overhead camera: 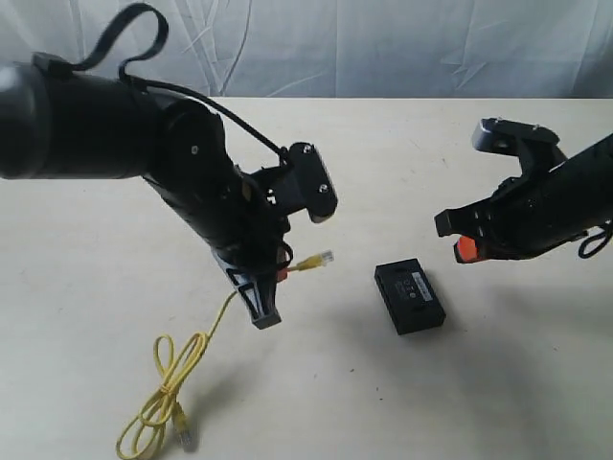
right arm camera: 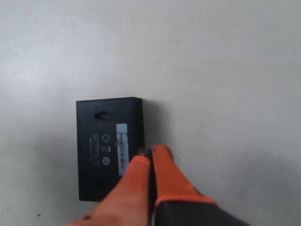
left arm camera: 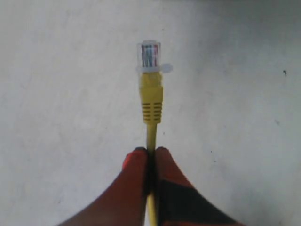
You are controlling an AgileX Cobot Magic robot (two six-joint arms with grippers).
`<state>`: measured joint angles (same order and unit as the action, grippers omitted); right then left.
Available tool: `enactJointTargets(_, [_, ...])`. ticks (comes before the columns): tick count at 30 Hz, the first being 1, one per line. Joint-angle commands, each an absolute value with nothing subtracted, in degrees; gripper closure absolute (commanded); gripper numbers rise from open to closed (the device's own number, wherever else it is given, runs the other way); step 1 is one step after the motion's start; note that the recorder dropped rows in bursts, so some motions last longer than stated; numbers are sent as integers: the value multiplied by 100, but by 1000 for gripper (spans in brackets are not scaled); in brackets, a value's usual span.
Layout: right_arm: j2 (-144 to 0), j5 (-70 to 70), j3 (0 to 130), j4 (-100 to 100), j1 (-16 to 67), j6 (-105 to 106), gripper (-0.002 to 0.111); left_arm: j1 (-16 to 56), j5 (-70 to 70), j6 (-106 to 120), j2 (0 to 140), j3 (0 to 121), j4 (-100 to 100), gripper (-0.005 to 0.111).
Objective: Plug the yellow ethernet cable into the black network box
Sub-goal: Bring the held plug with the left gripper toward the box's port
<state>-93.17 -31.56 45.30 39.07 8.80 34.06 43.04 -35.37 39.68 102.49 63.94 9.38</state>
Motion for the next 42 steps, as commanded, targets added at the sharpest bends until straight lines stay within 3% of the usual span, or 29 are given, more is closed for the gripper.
enactJointTargets(1, [-10084,-3579,4905,4498,736,4210,109,4477,-3444,3967,10729,6372,1093,107])
enactJointTargets(8, [-10543,-3998,5173,4486,736,4369,109,4753,-3289,3980,11017,6437,1139,107])
enactJointTargets(22, [-10567,-3977,5173,4486,736,4441,109,4761,-3916,4110,11639,7486,1341,107])
enactJointTargets(42, [-10567,-3929,5173,4486,736,4441,109,4819,-4099,4428,12031,7874,1561,107])
